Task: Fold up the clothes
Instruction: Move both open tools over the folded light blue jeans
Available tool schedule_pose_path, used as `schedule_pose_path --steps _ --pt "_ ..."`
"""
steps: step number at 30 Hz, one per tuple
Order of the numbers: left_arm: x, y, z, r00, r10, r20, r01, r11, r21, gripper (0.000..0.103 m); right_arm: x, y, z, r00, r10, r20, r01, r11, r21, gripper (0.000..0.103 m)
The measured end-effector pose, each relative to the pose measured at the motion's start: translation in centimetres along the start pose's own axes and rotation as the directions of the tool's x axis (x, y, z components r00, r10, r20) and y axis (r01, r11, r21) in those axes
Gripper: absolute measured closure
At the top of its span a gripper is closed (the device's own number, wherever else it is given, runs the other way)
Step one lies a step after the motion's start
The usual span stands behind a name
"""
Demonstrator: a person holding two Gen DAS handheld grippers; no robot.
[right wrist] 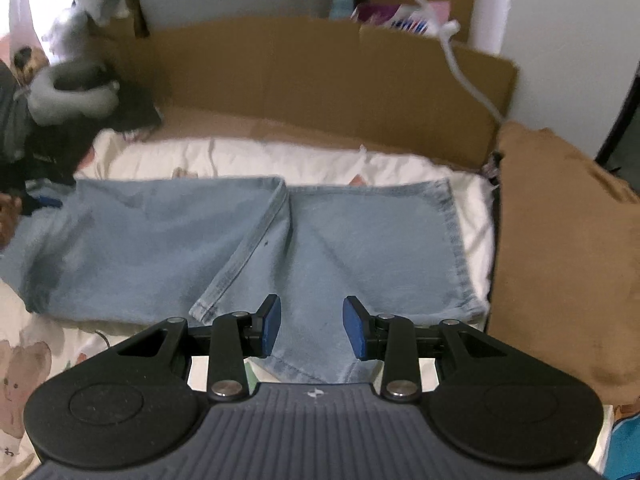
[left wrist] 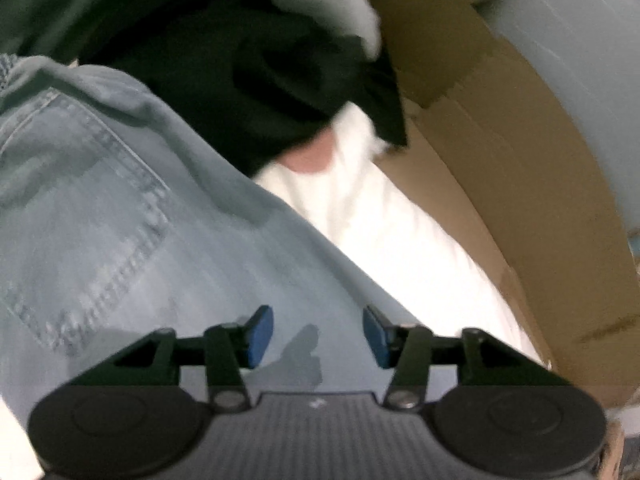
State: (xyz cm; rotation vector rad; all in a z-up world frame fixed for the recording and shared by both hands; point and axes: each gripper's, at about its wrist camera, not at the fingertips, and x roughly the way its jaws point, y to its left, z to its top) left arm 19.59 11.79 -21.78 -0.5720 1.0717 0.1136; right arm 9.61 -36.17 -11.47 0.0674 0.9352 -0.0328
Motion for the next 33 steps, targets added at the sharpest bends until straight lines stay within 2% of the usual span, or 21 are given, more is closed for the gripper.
schedule_pose_path --steps 2,5,7,9,13,15,21,24,27,30,33 --pt "-0.3 -2.1 -1.0 1.000 0.004 -0.005 -0.003 0.999 0.034 0.049 -1.2 -0.5 -0.2 0.999 -0.008 0.041 0.006 0.999 0.033 0.062" --pt "0.4 -6.0 -0.1 0.999 0.001 -0.032 0.002 0.994 0.107 0.048 -2.5 -0.8 -0.6 0.996 -0.027 0.086 0.024 0.999 0.041 0.062" --pt "-0.6 -7.0 -1.2 0.999 -0.003 -0.045 0.011 0.984 0.175 0.047 -3.1 -0.8 -1.0 0.994 -0.045 0.098 0.041 0.998 0.046 0.062" --pt "0.6 -8.1 -0.5 0.998 -0.015 -0.066 0.030 0.971 0.235 0.044 -3.7 -0.8 -1.4 0.995 -0.033 0.091 0.027 0.998 0.057 0.061" --pt "0.7 -9.1 -1.5 0.992 -0.047 -0.120 0.085 0.938 0.337 0.044 -5.1 -0.1 -2.0 0.994 -0.014 0.108 0.014 1.000 0.000 0.061" --pt "1.9 -9.5 -2.3 0.986 -0.058 -0.153 0.112 0.921 0.373 0.044 -5.5 0.1 -2.6 0.992 -0.008 0.129 0.009 1.000 -0.006 0.061" --pt "3.5 -12.5 -5.8 0.971 -0.080 -0.226 0.187 0.842 0.506 0.044 -4.7 0.6 -5.1 0.988 0.028 0.151 -0.032 0.999 0.018 0.061" --pt "3.6 -14.1 -7.9 0.956 -0.107 -0.272 0.243 0.809 0.535 0.044 -3.6 0.9 -6.8 0.989 0.017 0.148 -0.017 1.000 -0.004 0.061" --pt "4.6 -15.9 -9.9 0.943 -0.124 -0.309 0.283 0.789 0.545 0.044 -2.4 1.1 -8.4 0.991 0.012 0.134 -0.008 0.999 -0.032 0.061" --pt "6.6 -17.3 -11.6 0.929 -0.130 -0.347 0.309 0.788 0.533 0.044 -1.0 1.1 -9.7 0.993 0.007 0.121 -0.001 0.999 -0.049 0.061" --pt "8.7 -18.5 -12.6 0.919 -0.128 -0.373 0.317 0.802 0.507 0.044 0.4 0.7 -10.7 0.995 0.005 0.103 0.000 0.999 -0.048 0.061"
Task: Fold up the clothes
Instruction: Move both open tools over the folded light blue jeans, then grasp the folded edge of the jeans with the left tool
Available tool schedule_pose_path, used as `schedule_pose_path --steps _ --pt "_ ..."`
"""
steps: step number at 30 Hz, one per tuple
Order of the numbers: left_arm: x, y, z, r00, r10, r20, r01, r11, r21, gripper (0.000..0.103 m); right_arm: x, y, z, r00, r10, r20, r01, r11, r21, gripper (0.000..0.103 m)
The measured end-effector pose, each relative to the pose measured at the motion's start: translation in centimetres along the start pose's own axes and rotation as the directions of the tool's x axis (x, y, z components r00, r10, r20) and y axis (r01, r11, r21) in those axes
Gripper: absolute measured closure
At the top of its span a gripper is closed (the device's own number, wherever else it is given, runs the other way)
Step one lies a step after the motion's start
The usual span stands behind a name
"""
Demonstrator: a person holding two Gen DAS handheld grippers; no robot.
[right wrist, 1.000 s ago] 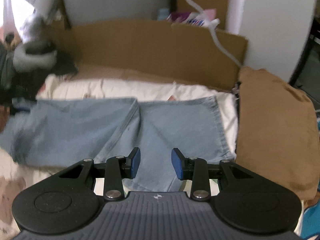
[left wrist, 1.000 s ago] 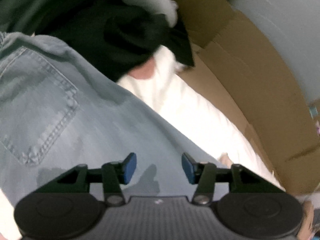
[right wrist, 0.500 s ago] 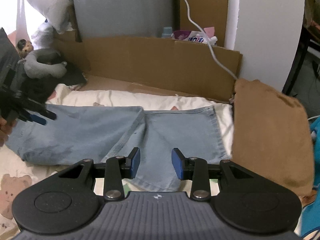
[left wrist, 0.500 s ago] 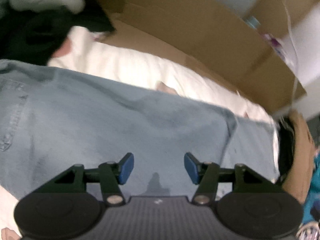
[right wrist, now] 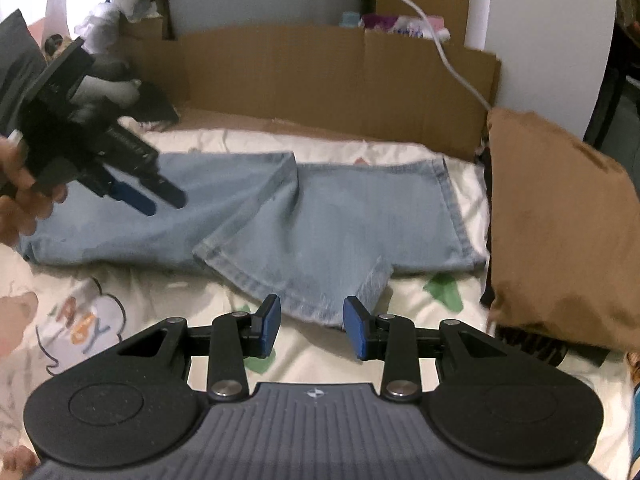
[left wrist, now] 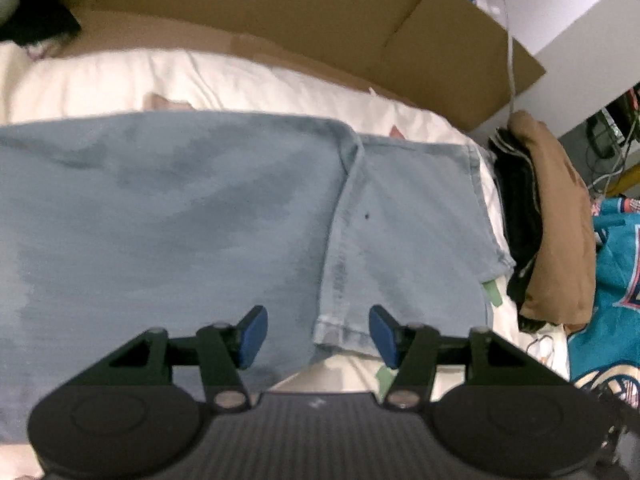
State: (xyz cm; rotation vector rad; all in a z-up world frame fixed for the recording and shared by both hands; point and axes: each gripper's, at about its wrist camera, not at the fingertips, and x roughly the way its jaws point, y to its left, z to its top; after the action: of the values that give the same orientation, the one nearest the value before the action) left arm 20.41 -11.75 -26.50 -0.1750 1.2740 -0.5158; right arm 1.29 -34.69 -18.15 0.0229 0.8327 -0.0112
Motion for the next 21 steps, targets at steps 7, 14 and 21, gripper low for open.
schedule_pose_path --steps 7,14,21 --pt "3.9 0.4 0.2 0.998 -0.058 -0.039 0.055 0.996 -0.074 0.044 2.3 -1.5 -1.5 0.999 -0.012 -0.034 0.013 1.000 0.019 0.061" --pt "6.3 1.7 -0.5 0.991 -0.111 -0.074 0.098 0.982 -0.161 0.048 3.3 -2.3 -1.2 1.000 0.016 -0.005 -0.016 1.000 0.023 0.061" --pt "5.6 2.3 -0.7 0.992 -0.115 -0.057 0.103 0.977 -0.184 0.082 4.8 -1.5 -0.3 0.996 0.079 0.027 -0.079 0.997 -0.003 0.060"
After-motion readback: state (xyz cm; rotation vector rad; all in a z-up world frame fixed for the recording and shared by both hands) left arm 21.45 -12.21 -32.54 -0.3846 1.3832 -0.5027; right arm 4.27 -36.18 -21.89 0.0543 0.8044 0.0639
